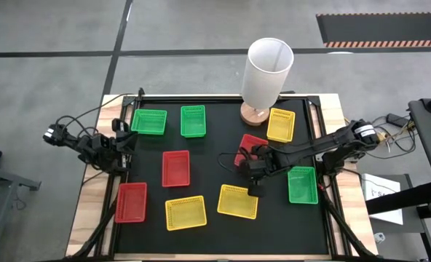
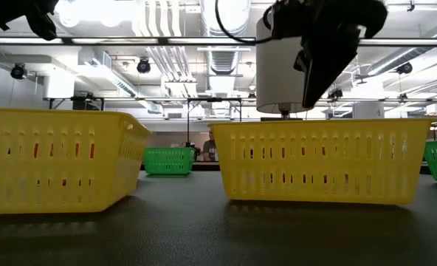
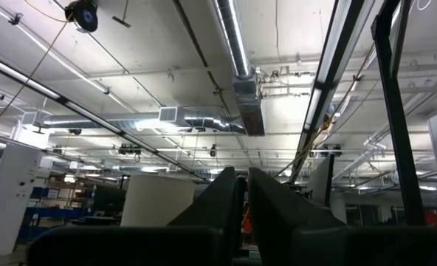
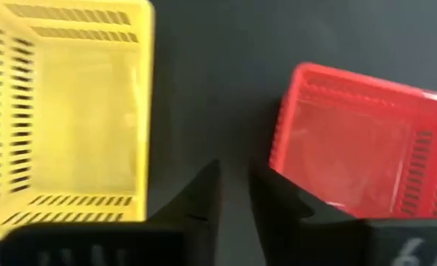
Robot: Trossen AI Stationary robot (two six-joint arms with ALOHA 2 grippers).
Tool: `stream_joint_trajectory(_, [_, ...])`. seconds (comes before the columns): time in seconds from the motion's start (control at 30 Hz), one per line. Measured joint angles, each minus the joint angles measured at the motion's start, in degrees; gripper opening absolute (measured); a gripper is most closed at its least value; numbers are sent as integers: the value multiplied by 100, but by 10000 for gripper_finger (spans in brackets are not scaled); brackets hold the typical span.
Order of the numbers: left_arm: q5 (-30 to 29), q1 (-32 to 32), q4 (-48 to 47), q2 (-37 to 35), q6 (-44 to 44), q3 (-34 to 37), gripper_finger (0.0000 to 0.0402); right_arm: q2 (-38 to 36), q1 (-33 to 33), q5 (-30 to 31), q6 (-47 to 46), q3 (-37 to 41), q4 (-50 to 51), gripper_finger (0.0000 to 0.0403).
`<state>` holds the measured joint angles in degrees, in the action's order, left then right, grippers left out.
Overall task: Stack baskets by color
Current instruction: Stack the top right red bin on top of the middle red bin
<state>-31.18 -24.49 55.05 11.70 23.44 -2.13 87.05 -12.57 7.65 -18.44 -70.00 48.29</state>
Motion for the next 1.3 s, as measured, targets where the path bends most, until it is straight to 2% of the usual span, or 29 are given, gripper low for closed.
stream_joint_trajectory(0.17, [-2,0,-3,19,0,2,22,248,64,187,-115,-2,65,145])
stream_joint_trajectory(0.3, [-2,0,-9,16,-2,7,22,441,89,341,-113,-2,69,191])
stream_joint_trajectory(0.5, [-11,0,-39,22,-2,13,22,790,132,446,-113,-2,78,209])
stream_joint_trajectory(0.73, [-20,0,-42,22,-4,13,22,1132,276,606,-102,-2,75,168])
stream_joint_trajectory(0.83, [-19,0,-50,22,-4,13,22,1166,318,629,-46,0,69,128])
stream_joint_trajectory(1.03, [-17,-2,-70,26,-7,15,22,1100,323,584,-73,-2,75,24])
stream_joint_trajectory(1.3, [-31,-2,-67,24,-51,17,22,1103,149,581,26,-617,234,10])
